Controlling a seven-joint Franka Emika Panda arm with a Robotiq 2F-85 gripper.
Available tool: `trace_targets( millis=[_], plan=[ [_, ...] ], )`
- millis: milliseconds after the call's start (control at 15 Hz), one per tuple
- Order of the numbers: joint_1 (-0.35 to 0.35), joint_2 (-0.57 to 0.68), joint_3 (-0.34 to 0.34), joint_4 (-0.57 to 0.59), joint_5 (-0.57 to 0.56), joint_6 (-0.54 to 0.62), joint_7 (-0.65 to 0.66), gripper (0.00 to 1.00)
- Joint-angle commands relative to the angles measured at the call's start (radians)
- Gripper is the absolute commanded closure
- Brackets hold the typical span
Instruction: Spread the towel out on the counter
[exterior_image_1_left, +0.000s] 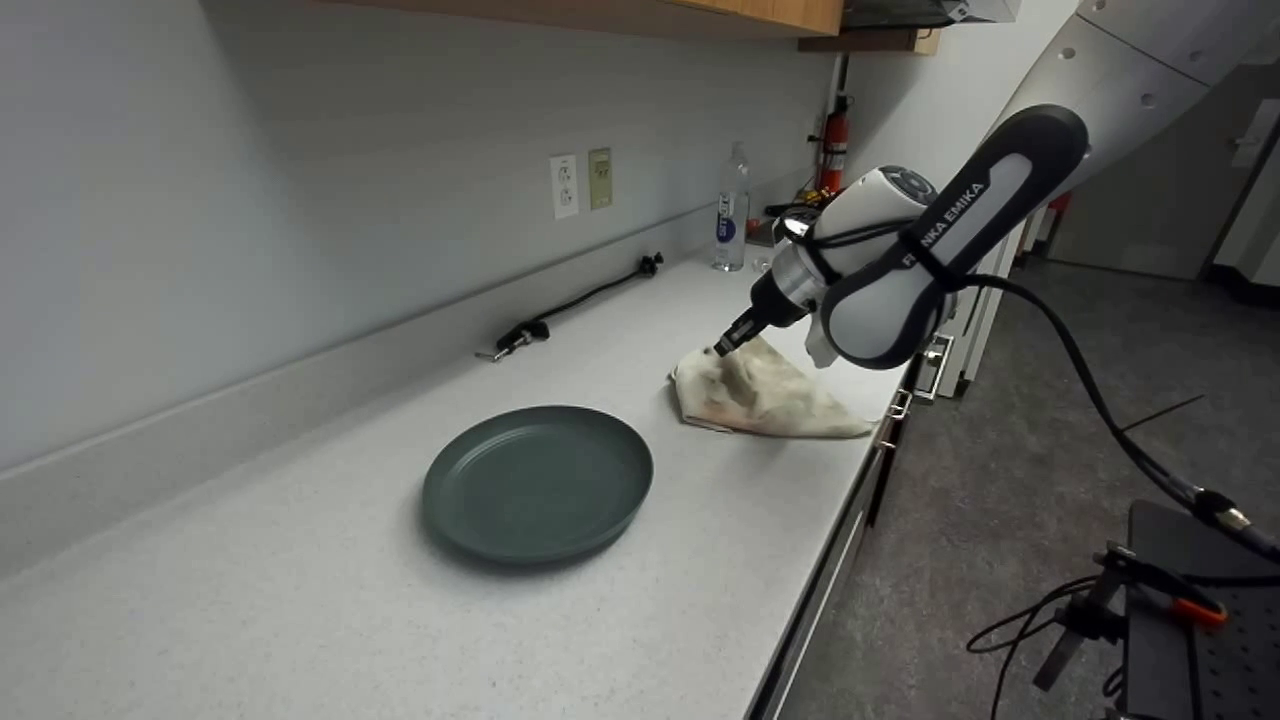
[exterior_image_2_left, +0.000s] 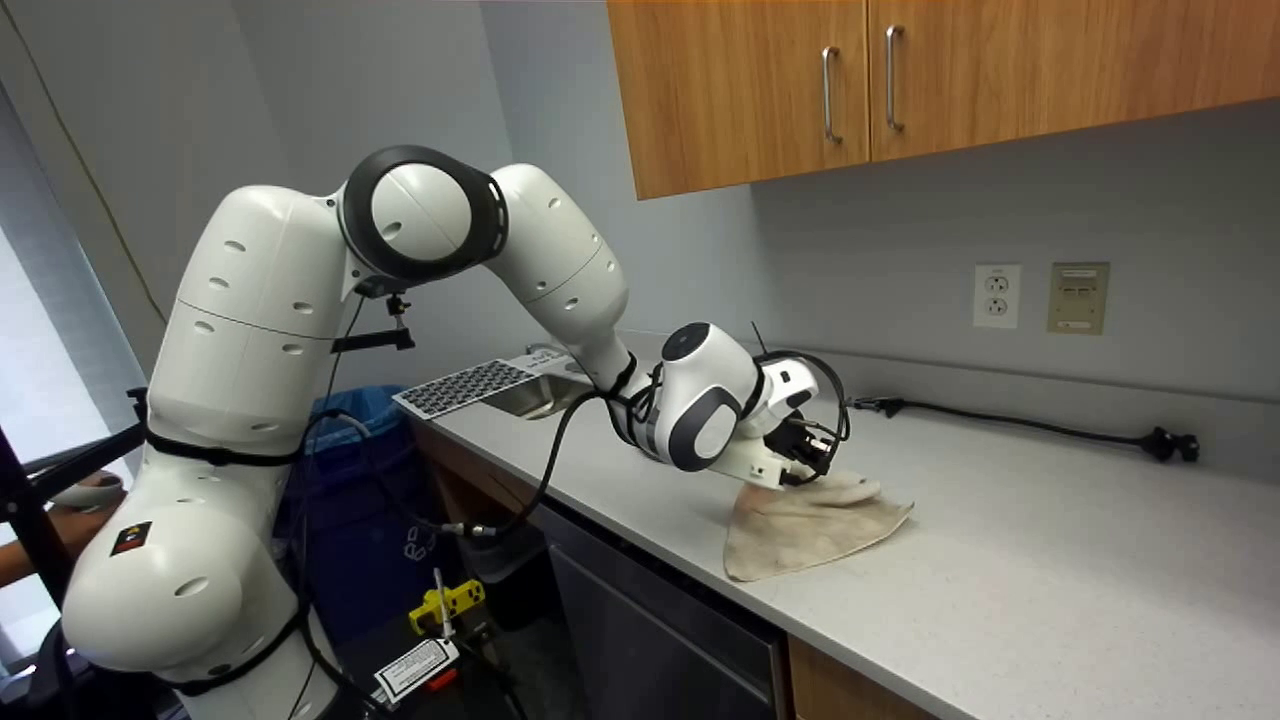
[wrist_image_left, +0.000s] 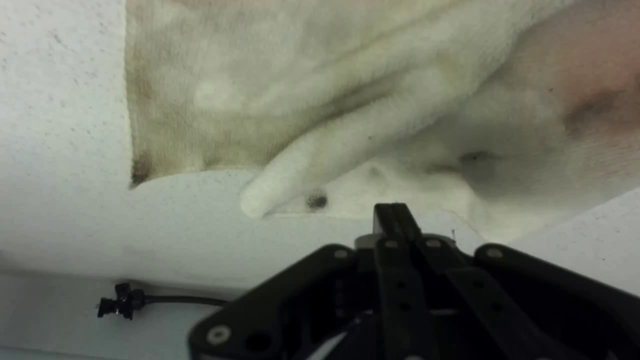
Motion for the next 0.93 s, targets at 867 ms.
trace_targets(
  millis=[867],
  plan=[
    [-0.023,0.120,0.040,0.191,0.033,-0.199,0.074,1.00]
  ],
)
